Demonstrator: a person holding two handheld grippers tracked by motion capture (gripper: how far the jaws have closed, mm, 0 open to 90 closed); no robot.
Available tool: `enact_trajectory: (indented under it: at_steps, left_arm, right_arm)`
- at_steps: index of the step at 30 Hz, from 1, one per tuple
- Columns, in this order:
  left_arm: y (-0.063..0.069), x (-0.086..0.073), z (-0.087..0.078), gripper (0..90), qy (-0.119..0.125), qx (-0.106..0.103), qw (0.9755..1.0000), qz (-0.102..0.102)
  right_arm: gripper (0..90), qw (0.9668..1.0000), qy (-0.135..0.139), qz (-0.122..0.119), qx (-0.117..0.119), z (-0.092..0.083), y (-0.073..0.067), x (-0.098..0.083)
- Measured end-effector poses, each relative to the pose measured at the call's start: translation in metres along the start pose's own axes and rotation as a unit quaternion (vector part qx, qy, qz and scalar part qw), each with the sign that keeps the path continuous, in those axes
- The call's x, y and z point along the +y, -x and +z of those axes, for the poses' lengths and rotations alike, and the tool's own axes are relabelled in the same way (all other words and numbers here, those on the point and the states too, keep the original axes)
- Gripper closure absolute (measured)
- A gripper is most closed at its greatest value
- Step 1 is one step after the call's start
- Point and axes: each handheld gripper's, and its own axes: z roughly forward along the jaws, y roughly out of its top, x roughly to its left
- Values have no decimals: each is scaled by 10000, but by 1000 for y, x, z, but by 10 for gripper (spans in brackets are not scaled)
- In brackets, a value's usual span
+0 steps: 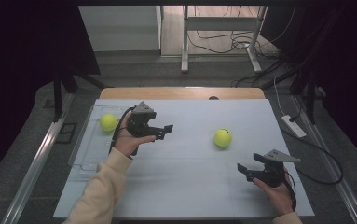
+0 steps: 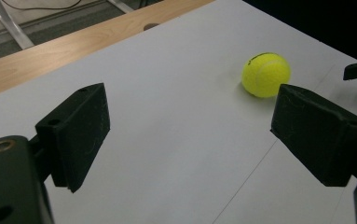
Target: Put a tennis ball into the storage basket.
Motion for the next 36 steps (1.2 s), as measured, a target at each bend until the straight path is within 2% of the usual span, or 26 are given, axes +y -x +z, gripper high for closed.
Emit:
enact_trajectory:
  at_steps: [9,15,21,36]
  left_arm:
    - [9,6,12,125,-80,-133,9999,32]
    - [15,12,17,125,-140,-108,9998,130]
    - [19,16,21,126,-162,-160,9997,120]
    - [18,20,33,126,-232,-174,9996,36]
  right_arm:
    - [127,10000,11,2,-3,-1,0,0]
    - [127,10000,3,-14,-18,-2,-1,0]
    - [127,10000,7,-26,-5,-4,-3,-1]
    - [127,10000,17,-36,21,-2,-5,1]
